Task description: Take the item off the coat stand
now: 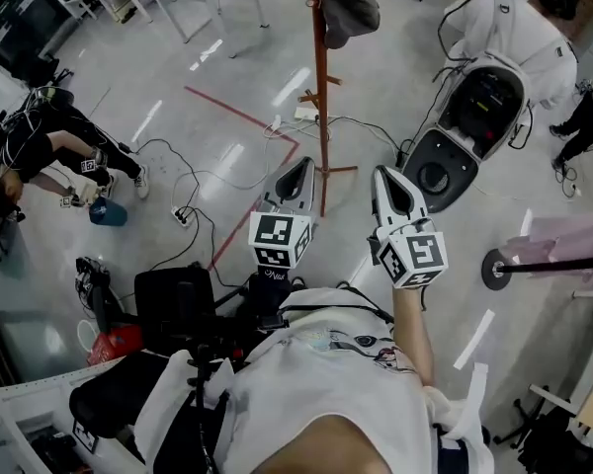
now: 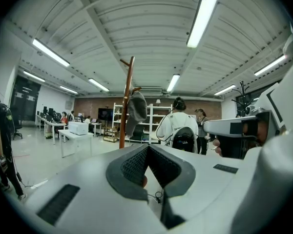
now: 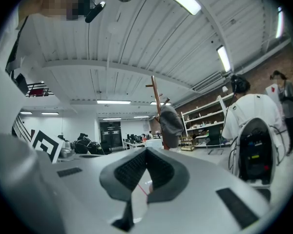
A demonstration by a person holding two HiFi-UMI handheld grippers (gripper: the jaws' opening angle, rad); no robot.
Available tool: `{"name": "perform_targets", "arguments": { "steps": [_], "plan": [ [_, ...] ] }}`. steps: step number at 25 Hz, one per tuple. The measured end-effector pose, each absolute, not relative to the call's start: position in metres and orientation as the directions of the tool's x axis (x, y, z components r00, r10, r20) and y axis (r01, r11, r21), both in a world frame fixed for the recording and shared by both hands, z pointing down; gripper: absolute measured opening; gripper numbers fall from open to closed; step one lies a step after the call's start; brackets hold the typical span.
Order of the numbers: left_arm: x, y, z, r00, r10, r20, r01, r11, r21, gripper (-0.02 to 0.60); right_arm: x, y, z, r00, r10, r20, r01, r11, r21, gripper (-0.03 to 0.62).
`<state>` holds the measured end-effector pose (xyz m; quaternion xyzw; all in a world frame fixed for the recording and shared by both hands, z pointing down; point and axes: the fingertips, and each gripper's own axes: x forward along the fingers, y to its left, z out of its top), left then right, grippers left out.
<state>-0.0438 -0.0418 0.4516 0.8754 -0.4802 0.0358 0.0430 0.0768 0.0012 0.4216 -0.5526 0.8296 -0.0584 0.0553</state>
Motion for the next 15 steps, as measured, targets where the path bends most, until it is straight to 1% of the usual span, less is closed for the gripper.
{"name": "perform_targets", "arguments": {
  "steps": [9, 15],
  "plan": [
    [-0.033, -0.029, 0.482, 0.526, -0.827, 0.199, -0.846, -0.532, 0.029, 0.003, 0.074, -0.006, 0.446, -0.459, -0.888, 0.007, -0.866, 0.446, -0.225, 0.003],
    [-0.047, -0.061, 0.484, 0.537, -0.82, 0.2, -0.84, -0.542, 0.033, 0.003, 0.054, -0.041, 0.449, -0.467, -0.884, 0.009, -0.862, 0.453, -0.225, 0.003]
  ]
}}
